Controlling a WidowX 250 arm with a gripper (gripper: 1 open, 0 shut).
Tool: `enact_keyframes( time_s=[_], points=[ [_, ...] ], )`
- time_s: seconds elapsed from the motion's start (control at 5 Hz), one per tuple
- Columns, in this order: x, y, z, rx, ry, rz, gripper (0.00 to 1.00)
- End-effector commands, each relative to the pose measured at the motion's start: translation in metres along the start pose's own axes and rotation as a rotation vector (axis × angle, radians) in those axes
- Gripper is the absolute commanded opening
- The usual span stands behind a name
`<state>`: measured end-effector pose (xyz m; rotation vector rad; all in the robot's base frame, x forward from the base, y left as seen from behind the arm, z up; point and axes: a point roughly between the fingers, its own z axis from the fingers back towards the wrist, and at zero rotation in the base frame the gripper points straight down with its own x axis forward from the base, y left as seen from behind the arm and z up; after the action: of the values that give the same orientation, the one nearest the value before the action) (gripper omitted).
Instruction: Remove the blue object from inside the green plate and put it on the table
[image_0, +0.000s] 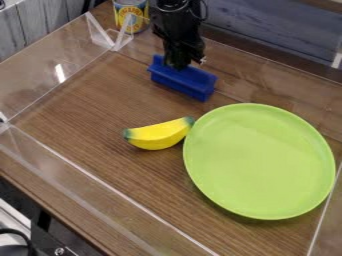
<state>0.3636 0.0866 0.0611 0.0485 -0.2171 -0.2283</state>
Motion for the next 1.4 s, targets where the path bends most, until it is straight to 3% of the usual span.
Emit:
enact_keyframes(
  time_s=[0.0,1.0,1.2],
  points=[
    [0.007,0.008,0.009,0.022,-0.025,-0.003,0.00],
    [-0.001,0.011,-0.006,0.031,-0.027,-0.049,0.00],
    [-0.004,0.020,-0.005,0.034,-0.028,-0.045,0.00]
  ],
)
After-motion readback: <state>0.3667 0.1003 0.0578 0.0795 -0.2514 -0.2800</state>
